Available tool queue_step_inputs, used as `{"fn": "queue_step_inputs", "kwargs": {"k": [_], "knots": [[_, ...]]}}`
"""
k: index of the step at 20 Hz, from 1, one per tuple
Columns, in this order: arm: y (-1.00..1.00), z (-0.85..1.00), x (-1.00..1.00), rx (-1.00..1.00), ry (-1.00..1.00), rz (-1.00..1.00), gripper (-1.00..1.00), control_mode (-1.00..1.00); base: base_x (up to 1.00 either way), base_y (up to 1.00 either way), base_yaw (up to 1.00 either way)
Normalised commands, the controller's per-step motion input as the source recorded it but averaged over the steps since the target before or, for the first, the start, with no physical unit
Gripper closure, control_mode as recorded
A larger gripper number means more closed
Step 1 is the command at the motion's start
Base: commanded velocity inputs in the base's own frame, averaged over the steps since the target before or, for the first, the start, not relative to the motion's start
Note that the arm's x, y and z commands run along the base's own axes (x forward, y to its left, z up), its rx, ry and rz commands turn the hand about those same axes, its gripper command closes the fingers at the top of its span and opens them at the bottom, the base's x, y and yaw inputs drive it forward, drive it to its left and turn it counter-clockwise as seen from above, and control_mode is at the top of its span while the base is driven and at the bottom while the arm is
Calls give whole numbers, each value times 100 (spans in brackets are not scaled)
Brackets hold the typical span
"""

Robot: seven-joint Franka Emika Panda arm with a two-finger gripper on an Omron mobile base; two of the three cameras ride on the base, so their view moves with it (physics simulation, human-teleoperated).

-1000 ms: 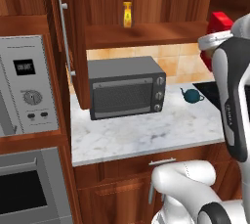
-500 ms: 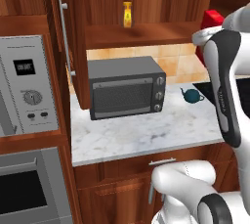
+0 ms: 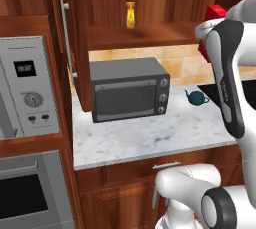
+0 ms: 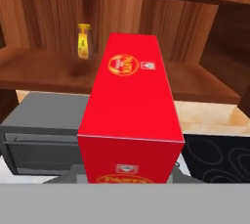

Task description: Pick the bar and boxed food from the counter and place them in the cabinets closest to them.

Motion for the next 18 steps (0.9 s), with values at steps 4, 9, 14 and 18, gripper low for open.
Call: {"fn": "queue_step_inputs", "kwargs": {"k": [4, 9, 14, 18], "knots": [[0, 26, 0, 2, 0, 0, 100, -100, 0, 0, 0], [0, 0, 0, 0, 0, 0, 100, -100, 0, 0, 0], [0, 0, 7, 0, 0, 0, 100, -100, 0, 0, 0], [0, 0, 15, 0, 0, 0, 100, -100, 0, 0, 0]]}}
